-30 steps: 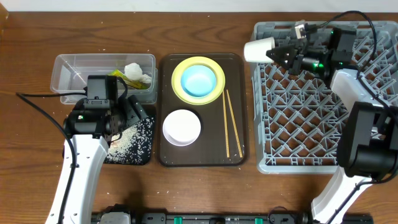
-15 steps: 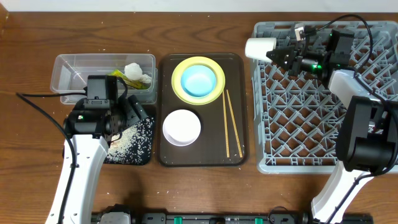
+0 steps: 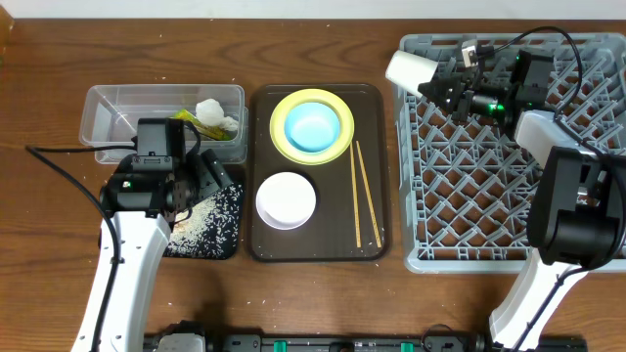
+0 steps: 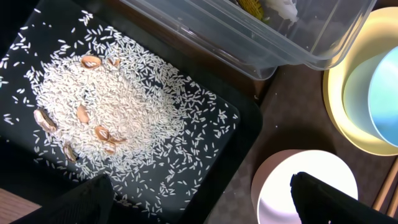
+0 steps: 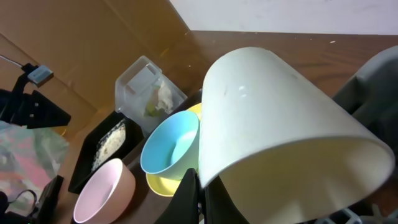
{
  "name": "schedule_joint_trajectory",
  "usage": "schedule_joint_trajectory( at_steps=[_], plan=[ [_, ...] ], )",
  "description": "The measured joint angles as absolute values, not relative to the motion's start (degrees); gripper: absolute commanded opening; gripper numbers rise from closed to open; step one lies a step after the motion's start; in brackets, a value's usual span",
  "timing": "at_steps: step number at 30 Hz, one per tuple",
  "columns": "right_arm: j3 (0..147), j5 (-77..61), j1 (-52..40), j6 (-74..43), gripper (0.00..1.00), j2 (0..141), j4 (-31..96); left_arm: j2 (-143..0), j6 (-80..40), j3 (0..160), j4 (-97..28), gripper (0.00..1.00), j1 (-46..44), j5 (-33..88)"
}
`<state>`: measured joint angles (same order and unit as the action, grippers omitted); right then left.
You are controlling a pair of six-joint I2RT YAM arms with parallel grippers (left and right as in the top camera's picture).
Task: Sort waste into correct bins and load items into the dishwasher rack
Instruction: 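Lower the white cup into the rack's back row and release it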
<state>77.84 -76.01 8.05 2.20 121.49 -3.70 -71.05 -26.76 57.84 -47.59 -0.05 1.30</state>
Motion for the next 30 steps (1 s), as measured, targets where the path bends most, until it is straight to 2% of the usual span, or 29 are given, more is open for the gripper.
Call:
schedule_joint_trajectory(
  at_steps=[19, 21, 23, 27, 30],
  plan=[
    [78.0, -65.1, 8.1, 9.4, 0.02, 122.4, 12.1, -71.0, -26.8, 57.8, -47.6, 0.94, -0.1, 1.3],
    [78.0, -64.8, 8.0, 9.6, 0.09, 122.4, 12.4, -71.0, -26.8, 57.8, -47.6, 0.94, 0.0, 1.3],
    [78.0, -64.6, 8.0, 9.8, 0.20, 122.4, 12.6, -71.0, -26.8, 57.8, -47.6, 0.94, -0.1, 1.3],
    [78.0, -65.5, 8.1, 9.8, 0.31, 122.1, 13.0, -71.0, -26.8, 57.8, -47.6, 0.94, 0.0, 1.3],
    [78.0, -65.3, 8.1, 9.7, 0.33, 120.9, 14.3, -71.0, -26.8, 57.8, -47.6, 0.94, -0.1, 1.3]
  ],
)
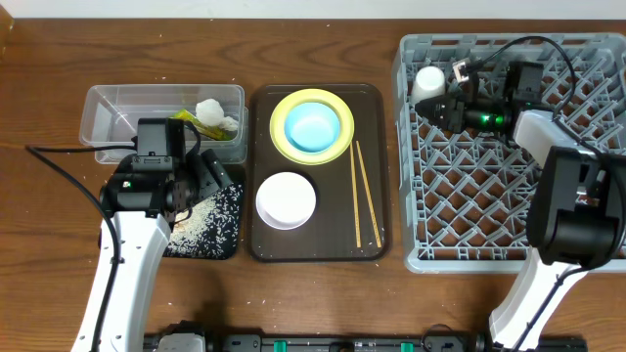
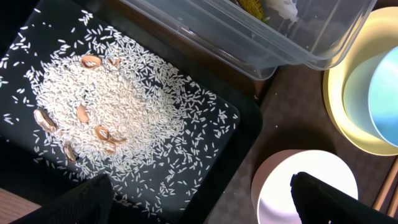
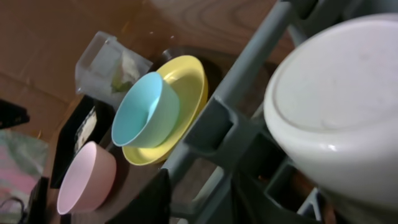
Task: Sort waste into correct bins and load items into the dishwasher rack
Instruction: 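Lower the white cup into the rack's back row and release it, then move the right gripper to the blue bowl and grasp its rim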
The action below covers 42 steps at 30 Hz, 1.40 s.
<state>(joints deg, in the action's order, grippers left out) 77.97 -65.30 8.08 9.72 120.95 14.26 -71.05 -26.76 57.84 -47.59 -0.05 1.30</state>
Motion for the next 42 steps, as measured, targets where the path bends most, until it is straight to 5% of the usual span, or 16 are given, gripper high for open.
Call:
schedule_joint_trajectory(
  at_steps=[9, 17, 28, 42],
  plan=[
    [77.5, -49.1, 8.6, 9.5, 0.27, 103.9, 23.9, -71.0, -26.8, 57.8, -47.6, 0.94, -0.1, 1.3],
    [77.7, -24.7, -7.7, 9.5, 0.25, 92.0, 27.9, -71.0, -26.8, 57.8, -47.6, 0.94, 0.0, 1.3],
    [77.7, 2.5, -28.5, 7.7, 0.28, 102.0, 20.6, -71.0, -26.8, 57.8, -47.6, 0.94, -0.1, 1.3],
    [77.6, 6.8, -29.8, 3.4, 0.24, 116.9, 7.7, -71.0, -26.8, 57.8, -47.6, 0.94, 0.0, 1.3]
  ],
)
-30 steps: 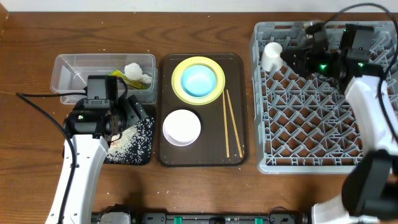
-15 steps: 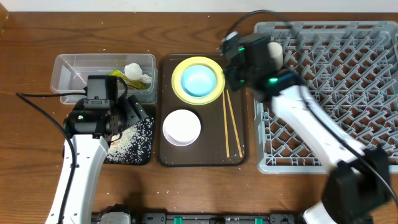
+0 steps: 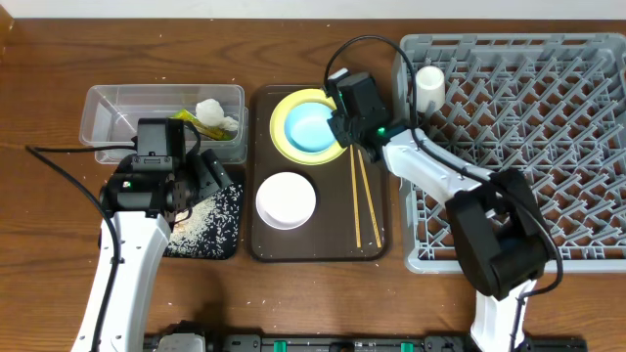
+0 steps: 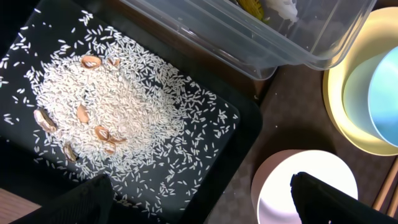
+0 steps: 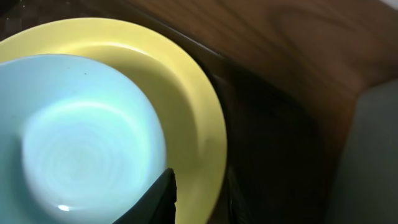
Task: Sort waste into correct bins and load items into the dishwasher rack
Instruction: 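Move the right gripper to the blue bowl and grasp its rim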
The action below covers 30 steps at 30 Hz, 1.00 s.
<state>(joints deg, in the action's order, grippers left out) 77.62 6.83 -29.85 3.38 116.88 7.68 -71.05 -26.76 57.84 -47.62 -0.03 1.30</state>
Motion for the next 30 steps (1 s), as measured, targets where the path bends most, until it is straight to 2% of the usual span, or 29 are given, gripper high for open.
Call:
schedule_joint_trajectory(
  at_steps=[16, 27, 30],
  plan=[
    [77.6, 6.0, -29.8, 0.6, 0.24, 118.2, 2.7, -71.0, -26.8, 57.8, -47.6, 0.94, -0.1, 1.3],
    [77.6, 4.4, -31.6, 0.4, 0.25, 117.1, 10.3, -71.0, -26.8, 57.8, -47.6, 0.94, -0.1, 1.3],
    [77.6, 4.2, -31.6, 0.4, 0.18, 117.1, 11.2, -71.0, -26.8, 57.8, -47.6, 0.94, -0.1, 1.3]
  ],
)
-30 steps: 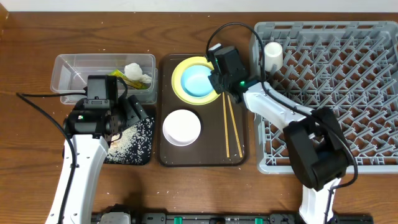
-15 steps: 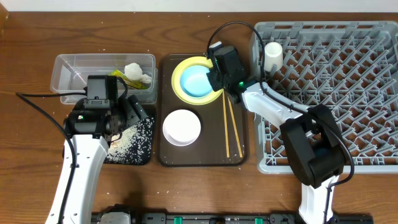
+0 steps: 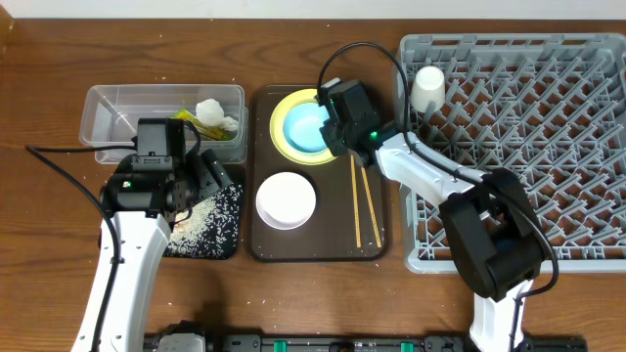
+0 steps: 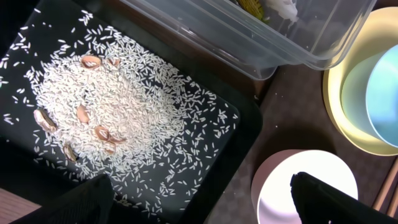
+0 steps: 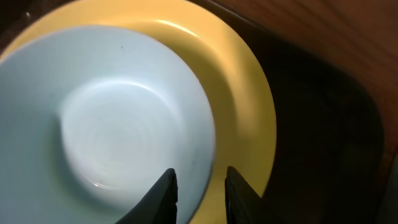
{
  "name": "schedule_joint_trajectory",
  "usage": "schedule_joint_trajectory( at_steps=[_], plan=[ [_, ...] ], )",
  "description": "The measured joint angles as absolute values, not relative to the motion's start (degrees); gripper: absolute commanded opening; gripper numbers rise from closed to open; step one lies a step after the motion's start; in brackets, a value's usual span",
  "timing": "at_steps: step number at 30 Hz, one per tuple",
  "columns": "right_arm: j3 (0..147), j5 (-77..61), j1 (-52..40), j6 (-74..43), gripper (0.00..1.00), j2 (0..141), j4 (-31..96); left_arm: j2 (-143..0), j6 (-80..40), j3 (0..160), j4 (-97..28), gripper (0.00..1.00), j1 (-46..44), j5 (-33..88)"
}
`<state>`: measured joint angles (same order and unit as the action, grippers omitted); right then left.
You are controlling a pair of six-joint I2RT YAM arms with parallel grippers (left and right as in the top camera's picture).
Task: Sort waste into correct bins and load items into the dishwasher rack
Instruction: 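Move the right gripper to the blue bowl and grasp its rim, then lift the blue bowl with the right gripper and set it in the rack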
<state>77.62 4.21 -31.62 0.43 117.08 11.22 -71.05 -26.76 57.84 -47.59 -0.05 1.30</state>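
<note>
A light blue bowl (image 3: 309, 127) sits in a yellow plate (image 3: 280, 129) at the far end of the brown tray (image 3: 318, 252). My right gripper (image 3: 334, 131) hangs over the bowl's right rim. In the right wrist view the gripper (image 5: 200, 179) is open: one finger is over the blue bowl (image 5: 112, 124), the other over the yellow plate (image 5: 252, 106). A pink bowl (image 3: 286, 199) and chopsticks (image 3: 366, 210) also lie on the tray. A white cup (image 3: 426, 88) stands upside down in the grey rack (image 3: 518, 205). My left gripper (image 4: 199, 202) is wide open and holds nothing.
The clear bin (image 3: 117, 115) at the far left holds crumpled waste. In front of it lies a black tray (image 3: 217, 230) of spilled rice and shell bits, with the left arm above it. Bare wood runs along the table's near edge.
My right gripper has moved a little to the left, from over the yellow plate's right side to the blue bowl's right rim. The left arm has not moved.
My right gripper first held the white cup above the rack's far left corner. Then the cup stood upside down in the rack with the gripper open beside it. Later the gripper was over the yellow plate, and now it is at the blue bowl's rim.
</note>
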Motion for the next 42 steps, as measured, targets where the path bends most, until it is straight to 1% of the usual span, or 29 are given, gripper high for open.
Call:
schedule_joint_trajectory(
  at_steps=[4, 5, 10, 15, 18, 21, 23, 26, 32, 34, 37, 42],
  plan=[
    [77.6, 4.3, -31.6, 0.3, 0.02, 117.3, 11.5, -71.0, -26.8, 57.8, -47.6, 0.94, 0.0, 1.3],
    [77.6, 4.4, -31.6, 0.1, 0.01, 117.3, 10.9, -71.0, -26.8, 57.8, -47.6, 0.94, -0.1, 1.3],
    [77.6, 6.5, -31.6, 0.8, 0.01, 116.8, 8.0, -71.0, -26.8, 57.8, -47.6, 0.94, 0.0, 1.3],
    [77.4, 14.2, -31.6, 3.8, 0.01, 111.0, 7.5, -71.0, -26.8, 57.8, -47.6, 0.94, -0.1, 1.3],
    [77.4, 21.7, -31.6, 8.5, 0.01, 104.2, 6.8, -71.0, -26.8, 57.8, -47.6, 0.94, -0.1, 1.3],
    [77.5, 30.9, -30.8, 16.9, 0.01, 96.7, 5.8, -71.0, -26.8, 57.8, -47.6, 0.94, -0.1, 1.3],
    [77.7, 37.6, -29.0, 23.9, 0.01, 92.6, 4.8, -71.0, -26.8, 57.8, -47.6, 0.94, -0.1, 1.3],
    [78.4, 45.2, -23.1, 32.0, 0.01, 90.2, 4.9, -71.0, -26.8, 57.8, -47.6, 0.94, -0.1, 1.3],
    [78.2, 51.6, -8.4, 39.6, 0.01, 93.5, 7.9, -71.0, -26.8, 57.8, -47.6, 0.94, 0.0, 1.3],
    [78.1, 52.6, -5.0, 42.3, 0.01, 95.2, 8.0, -71.0, -26.8, 57.8, -47.6, 0.94, -0.1, 1.3],
    [78.1, 53.5, -2.2, 45.9, 0.01, 97.4, 7.9, -71.0, -26.8, 57.8, -47.6, 0.94, -0.1, 1.3],
    [78.1, 53.8, -1.7, 49.8, 0.01, 101.3, 8.4, -71.0, -26.8, 57.8, -47.6, 0.94, -0.1, 1.3]
  ],
)
